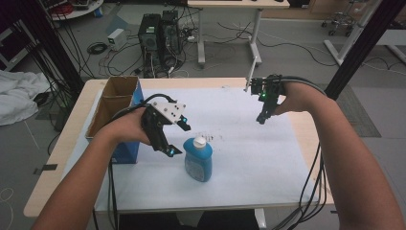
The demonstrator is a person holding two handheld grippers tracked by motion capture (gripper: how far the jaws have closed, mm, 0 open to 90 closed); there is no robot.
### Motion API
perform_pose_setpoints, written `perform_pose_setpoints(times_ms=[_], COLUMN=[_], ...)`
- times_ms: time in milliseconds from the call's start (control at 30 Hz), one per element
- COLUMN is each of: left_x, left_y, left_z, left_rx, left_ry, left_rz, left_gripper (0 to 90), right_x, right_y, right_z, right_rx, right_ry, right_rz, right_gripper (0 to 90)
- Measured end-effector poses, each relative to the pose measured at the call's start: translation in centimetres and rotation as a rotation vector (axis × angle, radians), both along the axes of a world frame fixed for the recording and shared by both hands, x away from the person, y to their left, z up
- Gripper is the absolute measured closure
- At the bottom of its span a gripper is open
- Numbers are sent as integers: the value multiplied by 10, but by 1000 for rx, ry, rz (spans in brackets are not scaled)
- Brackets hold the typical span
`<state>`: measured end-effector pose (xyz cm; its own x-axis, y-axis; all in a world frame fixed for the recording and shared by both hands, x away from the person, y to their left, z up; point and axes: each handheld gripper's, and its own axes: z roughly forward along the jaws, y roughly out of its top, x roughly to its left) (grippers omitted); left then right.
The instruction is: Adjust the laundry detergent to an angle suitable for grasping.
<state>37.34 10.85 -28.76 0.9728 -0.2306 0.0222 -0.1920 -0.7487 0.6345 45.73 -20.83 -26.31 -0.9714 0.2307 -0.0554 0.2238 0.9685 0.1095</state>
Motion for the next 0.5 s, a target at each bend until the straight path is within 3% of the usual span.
perform_pose_setpoints(times_ms=[300,500], left_x=[1,0], left_y=[12,16], left_z=[11,18], left_rx=[33,74], left_ry=[-28,-17], left_rz=[61,110], left_gripper=[166,148], right_x=[0,-1], right_y=[0,0], right_z=[1,2], right_rx=[0,6], right_ry=[-2,-5], right_rz=[0,6], right_gripper=[116,116])
